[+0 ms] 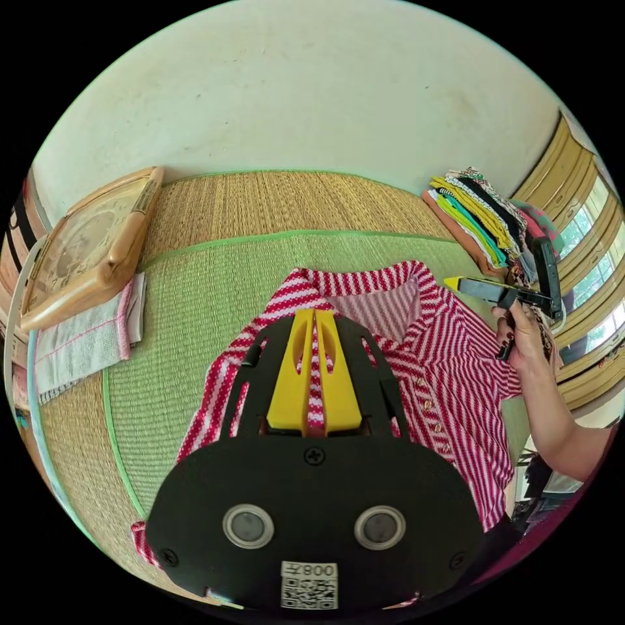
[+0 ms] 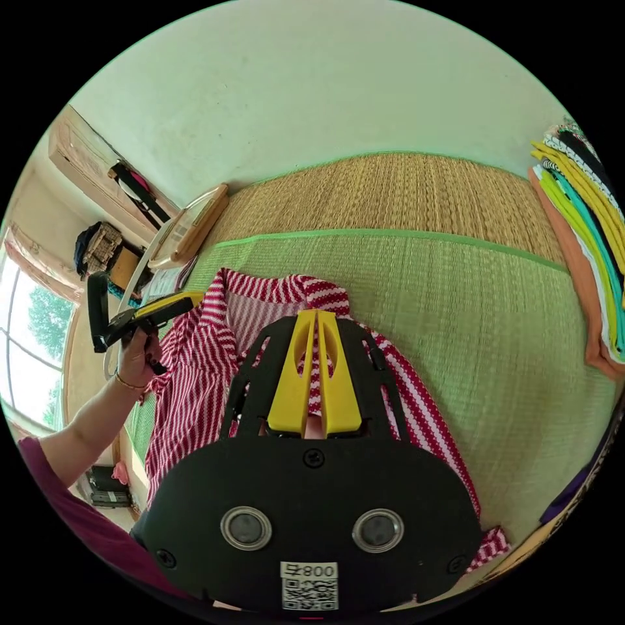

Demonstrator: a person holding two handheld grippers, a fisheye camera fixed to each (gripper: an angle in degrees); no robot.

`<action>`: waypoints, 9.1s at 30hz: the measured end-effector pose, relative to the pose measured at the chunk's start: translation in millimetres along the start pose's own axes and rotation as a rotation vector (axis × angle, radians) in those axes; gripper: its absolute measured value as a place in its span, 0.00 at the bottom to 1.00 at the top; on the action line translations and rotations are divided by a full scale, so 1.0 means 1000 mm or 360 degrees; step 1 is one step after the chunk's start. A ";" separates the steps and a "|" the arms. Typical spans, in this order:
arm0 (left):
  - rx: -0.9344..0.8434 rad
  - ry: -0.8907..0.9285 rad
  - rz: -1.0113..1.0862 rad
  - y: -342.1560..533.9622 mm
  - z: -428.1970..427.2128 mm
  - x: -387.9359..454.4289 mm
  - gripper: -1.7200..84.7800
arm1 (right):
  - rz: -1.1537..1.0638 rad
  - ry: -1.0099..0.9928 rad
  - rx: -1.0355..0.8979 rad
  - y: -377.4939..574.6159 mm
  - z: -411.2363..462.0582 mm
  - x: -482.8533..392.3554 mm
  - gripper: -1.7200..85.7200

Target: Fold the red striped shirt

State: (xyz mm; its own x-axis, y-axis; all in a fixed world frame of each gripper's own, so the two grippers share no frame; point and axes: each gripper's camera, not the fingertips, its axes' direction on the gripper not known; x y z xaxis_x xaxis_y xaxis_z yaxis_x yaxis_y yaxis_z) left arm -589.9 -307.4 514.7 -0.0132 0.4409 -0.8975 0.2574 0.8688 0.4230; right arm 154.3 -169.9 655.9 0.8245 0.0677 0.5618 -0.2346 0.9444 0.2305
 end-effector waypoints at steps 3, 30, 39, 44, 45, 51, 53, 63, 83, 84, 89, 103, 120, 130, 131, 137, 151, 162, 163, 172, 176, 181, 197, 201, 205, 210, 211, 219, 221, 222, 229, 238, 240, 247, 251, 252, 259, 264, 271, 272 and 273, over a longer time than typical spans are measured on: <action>-0.0053 -0.0092 0.0006 0.043 -0.033 -0.011 0.02 | 0.0071 0.0064 0.0008 0.044 -0.036 0.025 0.02; -0.0317 -0.0404 -0.0274 0.236 -0.165 -0.051 0.02 | 0.0310 0.0117 -0.0065 0.215 -0.142 0.034 0.02; -0.0286 -0.0434 -0.0437 0.254 -0.204 -0.086 0.02 | 0.0452 0.0106 -0.0114 0.240 -0.153 0.047 0.02; -0.0261 -0.0110 -0.0372 0.303 -0.239 -0.052 0.03 | 0.0439 0.0077 -0.0069 0.258 -0.185 0.032 0.02; -0.0278 -0.0069 -0.0375 0.311 -0.241 -0.048 0.03 | 0.0444 0.0080 -0.0086 0.267 -0.191 0.029 0.02; -0.0432 0.0224 -0.0462 0.400 -0.262 -0.023 0.05 | 0.0383 -0.0076 -0.0187 0.322 -0.220 -0.006 0.03; -0.0450 0.0308 -0.0552 0.432 -0.276 -0.025 0.09 | 0.0329 -0.0063 -0.0255 0.343 -0.229 -0.024 0.04; -0.0508 0.0455 -0.0920 0.539 -0.284 -0.049 0.10 | 0.0682 -0.0255 -0.0308 0.508 -0.302 0.004 0.11; -0.0271 0.0648 -0.1082 0.616 -0.288 -0.081 0.02 | 0.0775 -0.0561 -0.0344 0.573 -0.345 0.033 0.03; -0.0271 0.0639 -0.1086 0.618 -0.287 -0.082 0.02 | 0.0745 -0.0551 -0.0319 0.571 -0.363 0.032 0.03; -0.0418 0.0502 -0.1080 0.639 -0.254 -0.087 0.03 | 0.0713 -0.0495 -0.0281 0.573 -0.409 0.035 0.02; -0.0391 0.0516 -0.0207 0.595 -0.182 0.059 0.08 | 0.0997 -0.0409 -0.0208 0.604 -0.401 0.060 0.05; -0.0670 0.0274 0.0594 0.604 -0.048 0.198 0.02 | 0.0943 -0.0568 -0.0182 0.601 -0.375 0.036 0.04; -0.0657 0.0331 0.0402 0.615 -0.043 0.171 0.02 | 0.0842 -0.0536 -0.0147 0.581 -0.365 0.013 0.04; -0.0660 0.0336 0.0374 0.616 -0.040 0.167 0.02 | 0.0804 -0.0516 -0.0148 0.574 -0.363 0.006 0.04; -0.0634 0.0372 0.0322 0.612 -0.033 0.157 0.02 | 0.0537 -0.0401 -0.0176 0.502 -0.325 -0.032 0.07; -0.0609 0.0437 0.0301 0.588 -0.029 0.140 0.02 | 0.0569 -0.0341 -0.0139 0.308 -0.194 0.000 0.09; -0.0565 0.0530 0.0202 0.563 -0.046 0.109 0.02 | 0.0378 0.0161 -0.0268 0.254 -0.152 0.002 0.02; -0.0564 0.0533 0.0192 0.561 -0.048 0.106 0.02 | 0.0374 0.0192 -0.0277 0.249 -0.151 0.004 0.02; -0.0634 0.0531 0.0142 0.543 -0.047 0.090 0.02 | 0.0366 0.0322 -0.0349 0.196 -0.134 0.034 0.02; -0.0701 0.0516 0.0130 0.533 -0.046 0.085 0.02 | 0.0400 0.0316 -0.0354 0.182 -0.130 0.045 0.02; -0.0707 0.0601 0.0114 0.516 -0.055 0.080 0.03 | 0.0403 0.0265 -0.0338 0.182 -0.130 0.049 0.02; -0.0577 -0.0002 -0.0148 0.438 -0.075 -0.035 0.04 | 0.0177 -0.0333 -0.0250 0.321 -0.183 -0.029 0.02; -0.0502 -0.0023 -0.0175 0.432 -0.092 -0.045 0.03 | 0.0179 -0.0357 -0.0326 0.364 -0.166 -0.057 0.02; -0.0496 -0.0040 -0.0253 0.430 -0.101 -0.061 0.03 | 0.0261 -0.0346 -0.0367 0.387 -0.154 -0.045 0.02; -0.0344 0.0080 -0.0329 0.406 -0.101 -0.075 0.06 | 0.0321 -0.0385 -0.0347 0.393 -0.165 -0.028 0.02; -0.0314 0.0087 -0.0344 0.396 -0.097 -0.078 0.07 | 0.0324 -0.0388 -0.0347 0.393 -0.166 -0.027 0.02; -0.0427 -0.0051 -0.0433 0.350 -0.049 -0.109 0.04 | 0.0359 -0.0425 -0.0344 0.395 -0.178 -0.011 0.02; -0.0403 -0.0181 -0.0407 0.344 -0.053 -0.117 0.03 | 0.0358 -0.0427 -0.0342 0.395 -0.180 -0.008 0.02; -0.0397 -0.0183 -0.0413 0.343 -0.053 -0.120 0.03 | 0.0360 -0.0432 -0.0338 0.395 -0.182 -0.007 0.02; -0.0282 0.0014 -0.0520 0.359 -0.048 -0.134 0.04 | 0.0398 -0.0460 -0.0327 0.394 -0.191 0.000 0.02; -0.0355 0.0085 -0.0507 0.389 0.000 -0.117 0.03 | 0.0440 -0.0498 -0.0318 0.412 -0.211 -0.006 0.02; -0.0348 0.0088 -0.0452 0.390 0.006 -0.109 0.03 | 0.0444 -0.0459 -0.0293 0.418 -0.220 -0.009 0.02; -0.0450 0.0083 -0.0434 0.408 0.052 -0.097 0.02 | 0.0492 -0.0604 -0.0302 0.434 -0.218 -0.003 0.02; -0.0417 0.0178 -0.0346 0.410 0.077 -0.072 0.02 | 0.0462 -0.0552 -0.0295 0.435 -0.227 -0.007 0.02; -0.0403 0.0194 -0.0325 0.409 0.081 -0.067 0.02 | 0.0477 -0.0526 -0.0253 0.434 -0.234 -0.005 0.02; -0.0404 0.0570 0.0033 0.369 0.165 0.012 0.02 | 0.0640 -0.0147 0.0135 0.416 -0.293 0.040 0.07; -0.0442 0.0736 0.0283 0.336 0.231 0.076 0.03 | 0.0845 0.0102 0.0319 0.394 -0.314 0.085 0.12; -0.0472 0.0883 0.0499 0.308 0.313 0.151 0.03 | 0.0974 0.0063 0.0318 0.374 -0.287 0.106 0.12; -0.0469 0.0899 0.0542 0.303 0.323 0.162 0.03 | 0.0987 0.0060 0.0345 0.375 -0.285 0.104 0.10; -0.0467 0.0904 0.0565 0.300 0.329 0.169 0.03 | 0.1023 0.0064 0.0350 0.376 -0.283 0.104 0.08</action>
State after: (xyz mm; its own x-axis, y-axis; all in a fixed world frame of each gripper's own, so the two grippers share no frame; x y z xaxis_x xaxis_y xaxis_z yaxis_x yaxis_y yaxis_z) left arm -197.4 -46.4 449.4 -0.4969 0.6867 -0.5306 0.0707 0.6414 0.7640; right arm 297.9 283.5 576.4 0.5037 0.6096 0.6120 -0.7801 0.6253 0.0192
